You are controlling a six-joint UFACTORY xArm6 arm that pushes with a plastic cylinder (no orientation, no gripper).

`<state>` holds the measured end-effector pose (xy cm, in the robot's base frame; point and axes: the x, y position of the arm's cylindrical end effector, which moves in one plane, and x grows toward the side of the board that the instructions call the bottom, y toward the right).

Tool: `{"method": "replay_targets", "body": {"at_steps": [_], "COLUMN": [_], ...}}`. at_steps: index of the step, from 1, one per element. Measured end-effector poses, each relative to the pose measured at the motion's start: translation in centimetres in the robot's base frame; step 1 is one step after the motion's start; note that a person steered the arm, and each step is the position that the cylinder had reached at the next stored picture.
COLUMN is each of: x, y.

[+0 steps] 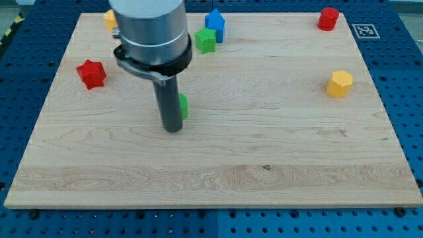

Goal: Move the green circle closer to the blue cube

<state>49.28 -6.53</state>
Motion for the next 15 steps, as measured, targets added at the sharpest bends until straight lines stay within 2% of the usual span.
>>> {"method": "replay_targets", "body": {"at_steps": [3, 7, 8, 9, 15], "x": [-1.6, -3.0, -4.7, -6.5, -10.0], "y": [0.8, -1.4, -1.2, -0.5, 10.3]}}
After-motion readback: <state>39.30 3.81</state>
